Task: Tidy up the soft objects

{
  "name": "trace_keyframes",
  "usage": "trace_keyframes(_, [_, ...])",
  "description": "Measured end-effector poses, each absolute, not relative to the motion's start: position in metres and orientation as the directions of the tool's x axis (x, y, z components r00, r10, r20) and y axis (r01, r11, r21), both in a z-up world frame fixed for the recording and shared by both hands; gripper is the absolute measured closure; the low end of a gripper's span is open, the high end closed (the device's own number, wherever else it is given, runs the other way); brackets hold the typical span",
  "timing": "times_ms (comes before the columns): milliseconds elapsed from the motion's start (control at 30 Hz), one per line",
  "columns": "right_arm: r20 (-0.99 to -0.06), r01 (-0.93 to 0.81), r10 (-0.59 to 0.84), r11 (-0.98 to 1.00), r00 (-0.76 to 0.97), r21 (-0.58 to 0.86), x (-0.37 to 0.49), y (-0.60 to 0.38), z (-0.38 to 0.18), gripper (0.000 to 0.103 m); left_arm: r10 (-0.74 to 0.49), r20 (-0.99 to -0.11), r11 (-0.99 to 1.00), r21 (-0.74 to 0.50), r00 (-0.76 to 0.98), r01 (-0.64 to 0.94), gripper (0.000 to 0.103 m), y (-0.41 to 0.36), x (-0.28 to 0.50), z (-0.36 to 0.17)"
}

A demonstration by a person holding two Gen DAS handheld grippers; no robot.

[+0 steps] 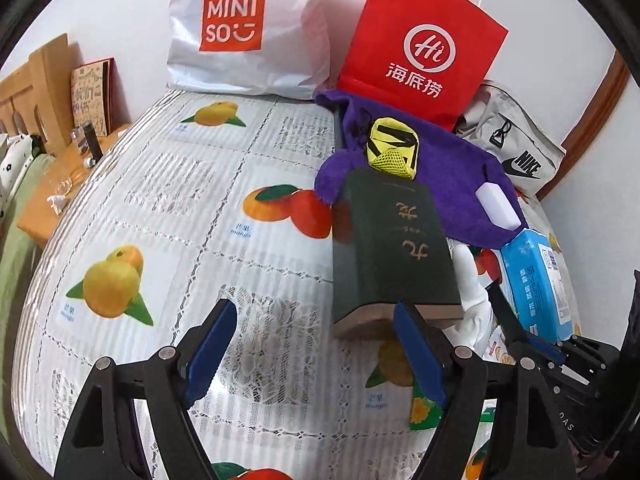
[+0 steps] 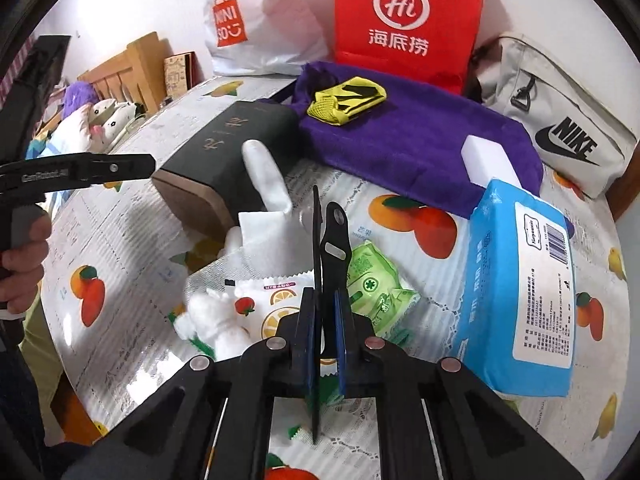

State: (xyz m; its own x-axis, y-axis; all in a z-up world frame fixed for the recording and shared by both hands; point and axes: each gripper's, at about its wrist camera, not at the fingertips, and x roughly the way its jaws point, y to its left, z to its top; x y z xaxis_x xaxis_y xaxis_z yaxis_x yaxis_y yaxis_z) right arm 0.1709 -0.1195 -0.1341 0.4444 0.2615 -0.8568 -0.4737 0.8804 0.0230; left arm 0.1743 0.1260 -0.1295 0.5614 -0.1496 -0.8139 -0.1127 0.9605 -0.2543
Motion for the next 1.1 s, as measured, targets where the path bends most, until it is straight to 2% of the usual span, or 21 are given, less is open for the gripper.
trace_keyframes(300, [-0.855, -0.492, 0.253, 0.871, 0.452, -0.003, 0.165, -0.111, -0.131, 0.089, -0.159, -0.817, 0.957, -0.266, 0.555, -0.117, 0.024, 0.131, 0.167, -0.135])
trace_keyframes(433, [-0.854, -0.535, 0.269, 0.845, 0.445, -0.012, 0.159, -0.101, -0.133, 0.09, -0.166, -0.817, 0.954, -0.274, 0.553, -0.119, 0.024, 0.13, 0.167, -0.137])
trace_keyframes(733, [-0.871, -0.507, 0.212, 0.86, 0.444, -0.049, 0.166, -0.097, -0.137, 0.09, -0.169, -0.817, 0.953, -0.279, 0.551, -0.121, 0.024, 0.133, 0.162, -0.138])
trace_keyframes(800, [-0.872, -0.496, 0.225, 0.868, 0.434, -0.023, 0.169, -0.1, -0.139, 0.09, -0.17, -0.818, 0.952, -0.281, 0.55, -0.123, 0.024, 0.134, 0.162, -0.139])
trace_keyframes(933, [-0.866, -0.462, 0.248, 0.886, 0.435, 0.021, 0.171, -0.109, -0.134, 0.1, -0.17, -0.818, 0.953, -0.279, 0.549, -0.121, 0.024, 0.135, 0.159, -0.139])
trace_keyframes(1100, [-0.848, -0.454, 0.325, 0.884, 0.419, 0.114, 0.166, -0.115, -0.127, 0.1, -0.168, -0.821, 0.953, -0.277, 0.546, -0.123, 0.024, 0.134, 0.158, -0.141])
